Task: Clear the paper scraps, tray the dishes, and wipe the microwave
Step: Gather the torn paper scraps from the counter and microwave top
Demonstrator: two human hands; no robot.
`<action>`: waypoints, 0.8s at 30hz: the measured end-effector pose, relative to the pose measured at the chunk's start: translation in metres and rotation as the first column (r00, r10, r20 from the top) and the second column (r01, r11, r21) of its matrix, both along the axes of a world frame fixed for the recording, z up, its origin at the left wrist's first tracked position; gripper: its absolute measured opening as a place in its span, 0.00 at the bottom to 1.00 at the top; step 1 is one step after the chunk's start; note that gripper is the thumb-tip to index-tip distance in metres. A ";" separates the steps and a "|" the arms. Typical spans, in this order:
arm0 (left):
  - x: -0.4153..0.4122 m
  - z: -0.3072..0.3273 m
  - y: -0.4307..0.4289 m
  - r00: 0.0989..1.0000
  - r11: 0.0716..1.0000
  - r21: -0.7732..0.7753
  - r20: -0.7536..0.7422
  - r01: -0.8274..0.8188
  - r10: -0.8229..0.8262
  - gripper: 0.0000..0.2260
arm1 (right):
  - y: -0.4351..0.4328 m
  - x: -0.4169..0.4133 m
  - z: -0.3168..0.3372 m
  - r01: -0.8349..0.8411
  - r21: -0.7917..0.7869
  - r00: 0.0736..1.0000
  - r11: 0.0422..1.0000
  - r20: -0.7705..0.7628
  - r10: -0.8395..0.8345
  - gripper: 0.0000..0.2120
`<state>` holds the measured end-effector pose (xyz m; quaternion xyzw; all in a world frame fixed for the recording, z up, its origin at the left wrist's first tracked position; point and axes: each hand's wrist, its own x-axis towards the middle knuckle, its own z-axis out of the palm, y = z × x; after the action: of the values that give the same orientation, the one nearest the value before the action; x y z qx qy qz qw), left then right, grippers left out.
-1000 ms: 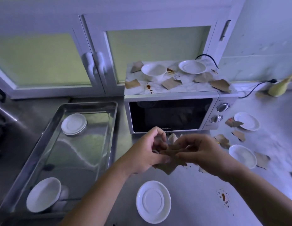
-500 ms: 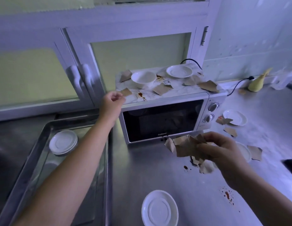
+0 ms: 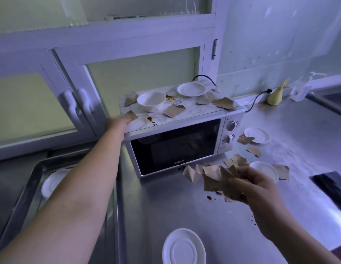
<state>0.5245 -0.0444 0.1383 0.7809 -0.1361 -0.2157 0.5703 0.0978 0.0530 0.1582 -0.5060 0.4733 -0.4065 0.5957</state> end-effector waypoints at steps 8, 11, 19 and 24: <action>-0.060 0.036 0.059 0.966 0.953 -0.264 0.242 0.152 -0.086 0.03 | 0.009 -0.007 -0.009 0.008 0.095 0.998 0.995 0.055 -0.013 0.08; -0.131 0.039 0.113 0.841 0.771 -0.343 0.143 0.537 -0.522 0.06 | 0.013 -0.010 -0.017 0.024 0.128 0.998 0.991 0.054 -0.031 0.08; -0.267 -0.006 0.201 0.583 0.583 -0.258 -0.086 0.770 -0.808 0.09 | 0.035 -0.014 -0.033 -0.047 0.099 0.999 0.994 0.030 0.044 0.13; -0.280 -0.026 0.215 0.743 0.742 -0.086 -0.023 0.665 -0.669 0.06 | 0.048 -0.019 -0.039 -0.200 0.109 0.978 0.974 0.081 0.192 0.09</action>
<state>0.2441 0.1702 0.1124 0.6535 -0.3989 -0.4207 0.4867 0.0790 0.1014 0.1190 -0.5000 0.4230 -0.3347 0.6775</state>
